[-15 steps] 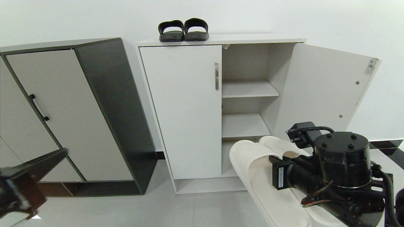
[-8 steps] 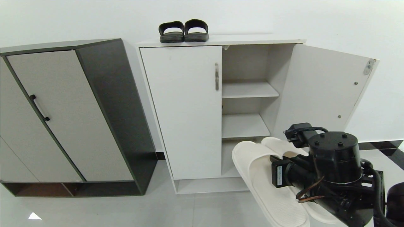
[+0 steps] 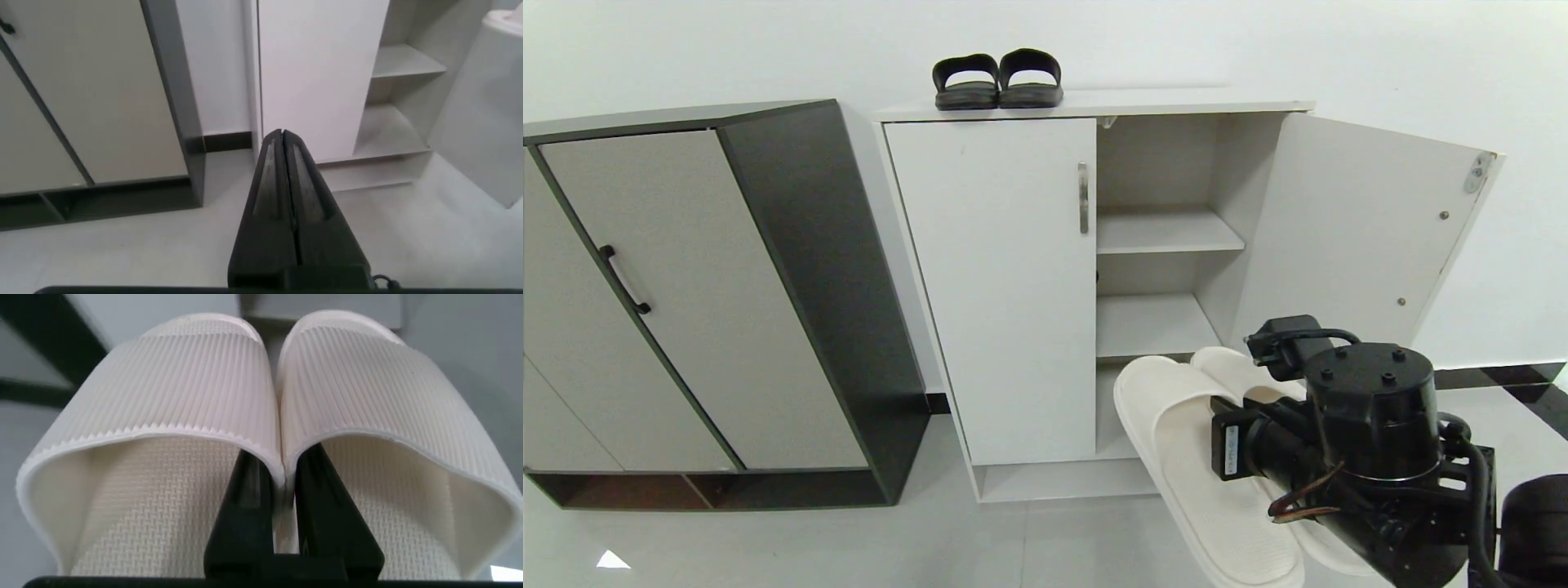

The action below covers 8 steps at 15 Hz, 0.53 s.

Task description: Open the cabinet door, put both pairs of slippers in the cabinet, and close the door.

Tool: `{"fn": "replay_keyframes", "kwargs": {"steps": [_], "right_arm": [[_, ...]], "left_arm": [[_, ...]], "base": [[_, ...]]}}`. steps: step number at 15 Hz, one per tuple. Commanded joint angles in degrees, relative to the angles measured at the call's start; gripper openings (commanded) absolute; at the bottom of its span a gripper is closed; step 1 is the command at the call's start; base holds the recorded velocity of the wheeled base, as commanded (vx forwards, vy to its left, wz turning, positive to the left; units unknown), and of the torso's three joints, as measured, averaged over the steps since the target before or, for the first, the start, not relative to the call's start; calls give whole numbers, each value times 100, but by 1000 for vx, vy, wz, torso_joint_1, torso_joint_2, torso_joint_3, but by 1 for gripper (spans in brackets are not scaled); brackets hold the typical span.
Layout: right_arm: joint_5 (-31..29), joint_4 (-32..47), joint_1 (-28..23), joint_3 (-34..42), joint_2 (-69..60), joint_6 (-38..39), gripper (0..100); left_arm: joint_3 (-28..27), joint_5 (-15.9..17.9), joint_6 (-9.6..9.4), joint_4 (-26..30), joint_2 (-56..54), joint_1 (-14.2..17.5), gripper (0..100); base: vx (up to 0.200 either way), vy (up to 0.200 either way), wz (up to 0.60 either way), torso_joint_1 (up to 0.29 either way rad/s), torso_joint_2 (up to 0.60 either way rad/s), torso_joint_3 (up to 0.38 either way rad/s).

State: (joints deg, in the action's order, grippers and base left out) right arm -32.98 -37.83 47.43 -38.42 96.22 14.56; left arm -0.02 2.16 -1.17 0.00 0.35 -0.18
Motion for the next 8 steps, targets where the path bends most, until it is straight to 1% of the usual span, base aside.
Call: {"fn": "replay_keyframes", "kwargs": {"steps": [1, 3, 4, 8], "right_arm": [[-534, -207, 3, -517, 617, 39, 0], [-666, -322, -6, -939, 969, 30, 0], [-851, -331, -24, -1123, 1153, 30, 0], [-886, -331, -85, -1325, 1268, -14, 0]], "left_arm": [[2, -5, 12, 0, -27, 1, 0], [2, -14, 12, -9, -27, 1, 0], [2, -14, 12, 0, -27, 1, 0], [2, -14, 12, 0, -27, 1, 0]], "base": [[0, 0, 0, 0, 0, 0], [0, 0, 0, 0, 0, 0], [0, -200, 0, -2, 2, 2], [0, -200, 0, 6, 4, 0]]}}
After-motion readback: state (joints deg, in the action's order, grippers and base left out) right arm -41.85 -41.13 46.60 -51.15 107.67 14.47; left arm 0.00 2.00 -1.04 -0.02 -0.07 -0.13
